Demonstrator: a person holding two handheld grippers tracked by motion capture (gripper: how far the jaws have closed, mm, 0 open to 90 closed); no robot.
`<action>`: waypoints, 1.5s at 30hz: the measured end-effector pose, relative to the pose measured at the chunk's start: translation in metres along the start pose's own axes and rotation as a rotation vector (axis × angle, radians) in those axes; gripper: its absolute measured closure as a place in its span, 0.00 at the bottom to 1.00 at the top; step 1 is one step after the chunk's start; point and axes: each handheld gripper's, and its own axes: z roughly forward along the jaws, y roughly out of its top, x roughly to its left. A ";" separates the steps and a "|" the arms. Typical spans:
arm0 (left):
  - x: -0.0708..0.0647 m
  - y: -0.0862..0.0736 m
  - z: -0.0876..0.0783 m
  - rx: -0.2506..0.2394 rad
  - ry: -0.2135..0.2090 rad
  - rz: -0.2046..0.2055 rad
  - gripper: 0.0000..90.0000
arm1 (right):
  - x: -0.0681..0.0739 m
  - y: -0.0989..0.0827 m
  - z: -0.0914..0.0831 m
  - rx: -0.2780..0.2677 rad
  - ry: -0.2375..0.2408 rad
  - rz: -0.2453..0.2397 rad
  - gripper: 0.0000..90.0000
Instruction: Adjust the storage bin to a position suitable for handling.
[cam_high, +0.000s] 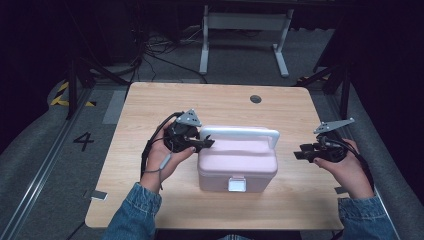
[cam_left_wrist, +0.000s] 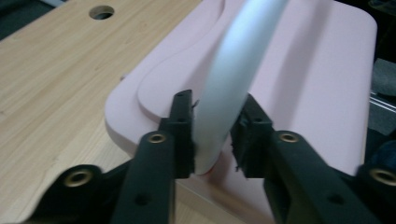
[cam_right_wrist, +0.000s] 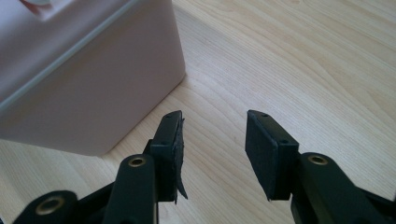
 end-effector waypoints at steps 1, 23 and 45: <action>0.000 0.000 0.000 -0.005 0.004 -0.001 0.83 | 0.001 0.000 0.000 -0.004 0.001 0.000 0.64; 0.015 0.010 -0.006 -0.115 -0.049 -0.090 0.84 | 0.009 0.004 -0.023 -0.215 0.069 -0.008 0.66; 0.032 0.023 -0.008 -0.168 -0.069 -0.204 0.82 | 0.025 0.016 -0.043 -0.392 0.109 -0.061 0.64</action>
